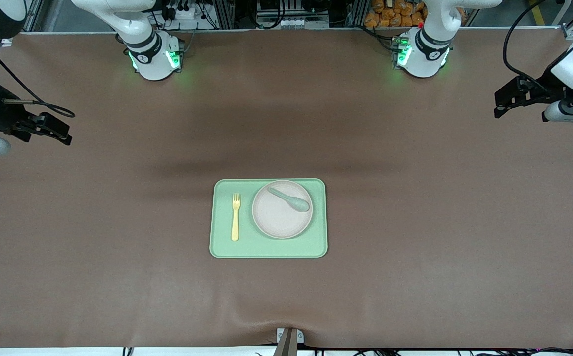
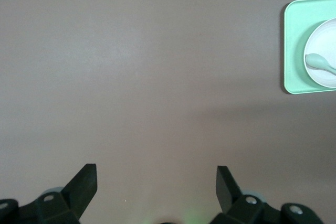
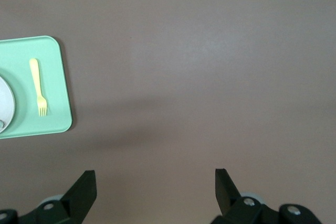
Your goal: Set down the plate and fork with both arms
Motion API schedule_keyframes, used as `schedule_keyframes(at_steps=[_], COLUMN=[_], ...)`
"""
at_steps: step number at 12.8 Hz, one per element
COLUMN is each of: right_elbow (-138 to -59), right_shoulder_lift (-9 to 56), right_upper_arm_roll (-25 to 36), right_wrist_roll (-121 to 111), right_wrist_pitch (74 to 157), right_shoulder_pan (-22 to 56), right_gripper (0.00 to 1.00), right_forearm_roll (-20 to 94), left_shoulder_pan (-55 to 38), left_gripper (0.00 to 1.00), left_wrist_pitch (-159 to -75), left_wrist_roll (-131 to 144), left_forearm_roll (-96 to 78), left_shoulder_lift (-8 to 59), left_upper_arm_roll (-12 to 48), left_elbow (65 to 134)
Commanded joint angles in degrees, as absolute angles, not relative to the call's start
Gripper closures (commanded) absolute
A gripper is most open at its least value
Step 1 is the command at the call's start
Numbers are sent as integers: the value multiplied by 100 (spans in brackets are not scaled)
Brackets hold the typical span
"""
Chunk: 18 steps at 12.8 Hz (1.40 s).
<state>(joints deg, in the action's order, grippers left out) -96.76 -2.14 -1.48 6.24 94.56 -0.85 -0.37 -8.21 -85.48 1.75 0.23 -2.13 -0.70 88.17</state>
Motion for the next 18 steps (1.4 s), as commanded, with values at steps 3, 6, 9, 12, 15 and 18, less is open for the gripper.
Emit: schedule_keyframes(at_steps=[3, 6, 9, 12, 15, 18], right_elbow=[-8887, -8754, -8719, -8701, -8692, -8666], right_shoulder_lift=[175, 184, 202, 202, 193, 202], right_upper_arm_roll=[-149, -150, -149, -149, -149, -149], right_wrist_roll=[554, 615, 615, 624, 633, 624], right_wrist_pitch=[9070, 9149, 9149, 9141, 9149, 9149], right_shoulder_pan=[-307, -334, -334, -343, -325, -325], right_gripper=[0, 0, 0, 0, 0, 0], right_forearm_roll=[-62, -97, -97, -79, -35, -70], left_shoulder_pan=[-765, -563, -580, -571, -580, -589], left_gripper=[0, 0, 0, 0, 0, 0], left_wrist_pitch=[-8525, -8525, -8525, -8525, -8499, -8499], left_wrist_roll=[184, 176, 176, 176, 176, 184], left_forearm_roll=[-18, -62, -70, -70, -70, -70], left_shoulder_lift=[-202, -202, -202, -202, -202, -202], left_upper_arm_roll=[-70, -70, -62, -62, -53, -44], left_elbow=[8745, 8754, 8763, 8763, 8780, 8780])
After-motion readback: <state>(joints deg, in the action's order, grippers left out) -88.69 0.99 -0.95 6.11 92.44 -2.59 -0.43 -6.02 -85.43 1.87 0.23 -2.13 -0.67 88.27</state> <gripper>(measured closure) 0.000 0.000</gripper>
